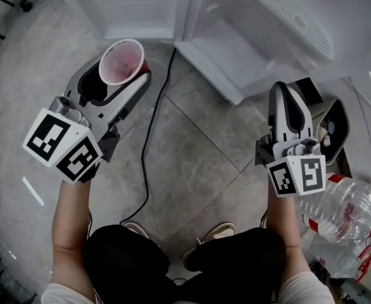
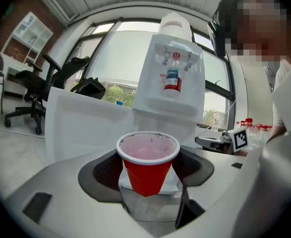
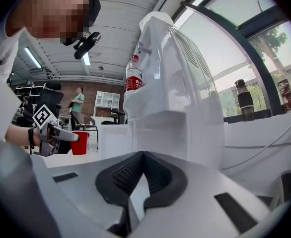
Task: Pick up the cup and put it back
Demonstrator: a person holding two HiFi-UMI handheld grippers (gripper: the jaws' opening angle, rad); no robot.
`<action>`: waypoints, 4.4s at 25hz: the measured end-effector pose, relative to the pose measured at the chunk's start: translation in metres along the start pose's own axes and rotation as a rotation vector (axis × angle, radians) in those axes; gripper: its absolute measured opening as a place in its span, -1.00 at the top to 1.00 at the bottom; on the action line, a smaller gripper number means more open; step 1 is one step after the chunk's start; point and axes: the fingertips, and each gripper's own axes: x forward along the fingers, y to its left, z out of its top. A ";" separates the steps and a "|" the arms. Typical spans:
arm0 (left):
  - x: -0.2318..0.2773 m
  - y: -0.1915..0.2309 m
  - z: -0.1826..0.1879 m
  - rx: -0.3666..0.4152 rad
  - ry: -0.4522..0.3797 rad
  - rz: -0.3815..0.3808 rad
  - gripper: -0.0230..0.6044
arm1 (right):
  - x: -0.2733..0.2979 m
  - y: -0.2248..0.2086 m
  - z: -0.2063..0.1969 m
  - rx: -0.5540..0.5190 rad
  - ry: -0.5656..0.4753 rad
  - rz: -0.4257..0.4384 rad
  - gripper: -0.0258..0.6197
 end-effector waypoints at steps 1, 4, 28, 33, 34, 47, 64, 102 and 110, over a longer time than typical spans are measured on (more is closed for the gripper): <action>-0.008 -0.001 0.004 -0.037 -0.017 -0.003 -0.11 | -0.001 -0.001 0.000 0.003 -0.001 0.001 0.86; -0.028 -0.009 0.017 -0.096 -0.062 -0.026 -0.11 | -0.003 -0.003 0.001 0.013 -0.007 -0.001 0.86; -0.020 -0.030 0.010 -0.046 -0.056 -0.023 -0.11 | -0.009 0.001 0.009 0.024 -0.044 0.003 0.86; 0.031 -0.031 -0.005 0.018 -0.043 -0.033 -0.11 | -0.013 0.000 0.009 0.026 -0.042 0.003 0.86; 0.041 -0.032 -0.010 0.034 -0.034 -0.038 -0.11 | -0.013 -0.001 0.009 0.026 -0.041 0.003 0.86; 0.177 -0.030 -0.065 0.153 0.047 -0.026 -0.11 | -0.034 -0.019 -0.001 0.011 0.002 -0.021 0.86; 0.278 -0.042 -0.108 0.272 0.102 -0.053 -0.11 | -0.076 -0.041 -0.011 -0.016 0.082 -0.045 0.86; 0.140 -0.001 -0.133 0.300 0.286 0.256 0.63 | -0.053 0.040 0.009 0.028 0.104 0.052 0.86; 0.029 -0.051 -0.059 0.172 0.288 0.218 0.85 | -0.086 0.073 0.104 0.037 0.241 0.108 0.86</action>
